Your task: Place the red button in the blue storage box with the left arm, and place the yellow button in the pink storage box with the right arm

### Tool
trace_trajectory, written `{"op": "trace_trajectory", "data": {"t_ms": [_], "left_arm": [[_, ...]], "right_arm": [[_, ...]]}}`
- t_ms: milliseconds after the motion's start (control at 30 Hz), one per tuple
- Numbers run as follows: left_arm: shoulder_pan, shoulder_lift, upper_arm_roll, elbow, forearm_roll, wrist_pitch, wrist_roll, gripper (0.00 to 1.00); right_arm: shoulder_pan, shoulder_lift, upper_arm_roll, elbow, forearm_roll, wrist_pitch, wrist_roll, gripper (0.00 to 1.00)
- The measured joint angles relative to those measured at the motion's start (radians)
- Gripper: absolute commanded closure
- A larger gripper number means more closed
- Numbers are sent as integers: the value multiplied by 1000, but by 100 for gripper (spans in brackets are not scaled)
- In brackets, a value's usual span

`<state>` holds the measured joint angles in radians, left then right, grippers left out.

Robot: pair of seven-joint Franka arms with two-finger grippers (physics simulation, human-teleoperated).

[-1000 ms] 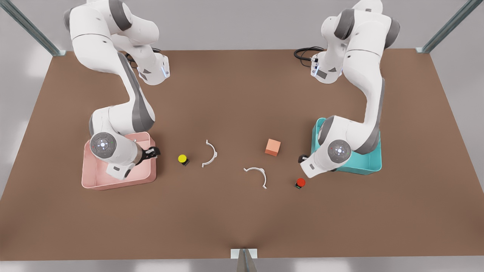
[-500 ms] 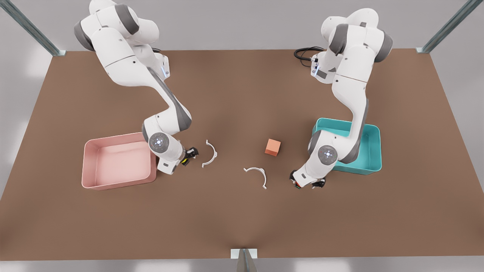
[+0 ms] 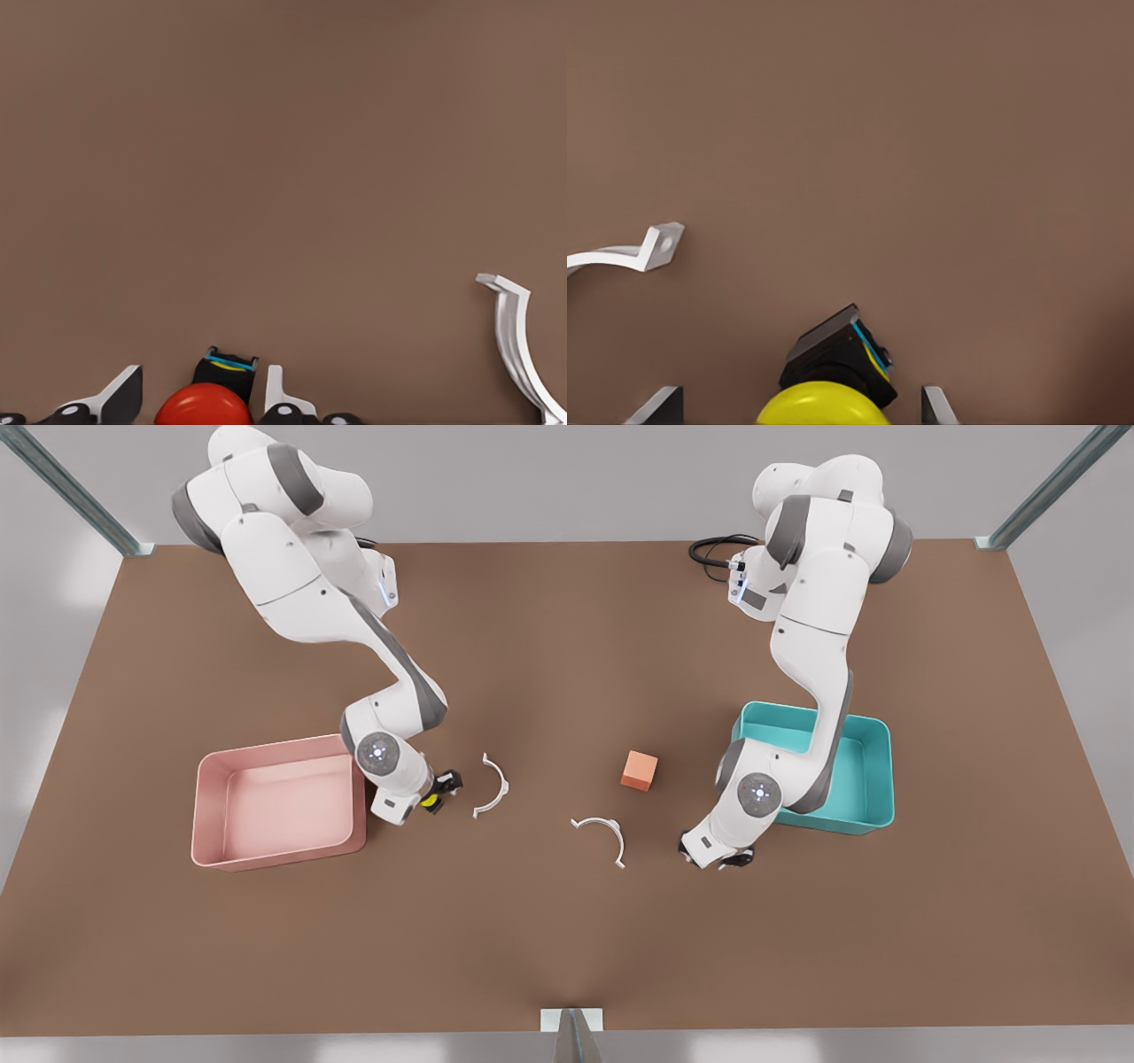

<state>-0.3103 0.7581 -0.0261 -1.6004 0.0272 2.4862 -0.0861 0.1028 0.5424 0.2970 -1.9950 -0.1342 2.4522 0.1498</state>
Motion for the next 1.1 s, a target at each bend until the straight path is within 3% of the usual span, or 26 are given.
{"op": "trace_trajectory", "data": {"t_ms": [67, 100, 167, 267, 333, 433, 533, 700, 1033, 1067, 1100], "left_arm": [[-1, 1, 0, -10, 0, 1, -2, 24], [-1, 1, 0, -14, 0, 2, -2, 25], [-1, 1, 0, -17, 1, 2, -4, 39], [-1, 1, 0, -17, 1, 3, -6, 44], [-1, -1, -1, -16, 2, 3, -9, 51], [-1, -47, -1, -24, 3, -3, -16, 51], [3, -205, -1, -102, 3, -52, -22, 51], [111, -461, 1, -355, 3, -112, 9, 51], [314, -585, 3, -627, -52, -149, 192, 50], [314, -571, 3, -638, -63, -150, 211, 43], [312, -548, 3, -643, -80, -150, 229, 0]], "right_arm": [[-3, 6, -3, -11, -28, 26, 5, 20], [-4, 8, -4, -13, -38, 36, 8, 23], [-5, 10, -4, -14, -51, 53, 13, 26], [-5, 12, -4, -16, -62, 71, 19, 33], [-5, 16, -4, -16, -65, 79, 23, 33], [-8, 21, -4, -27, -74, 97, 28, 37], [-9, 21, -4, -28, -77, 110, 31, 42], [-8, -15, -4, -9, -78, 117, 33, 42], [-149, -231, 7, 20, -79, 0, 7, 42], [-174, -237, 7, 15, -79, -11, -1, 42], [-203, -243, 7, 4, -79, -21, -10, 42]]}}
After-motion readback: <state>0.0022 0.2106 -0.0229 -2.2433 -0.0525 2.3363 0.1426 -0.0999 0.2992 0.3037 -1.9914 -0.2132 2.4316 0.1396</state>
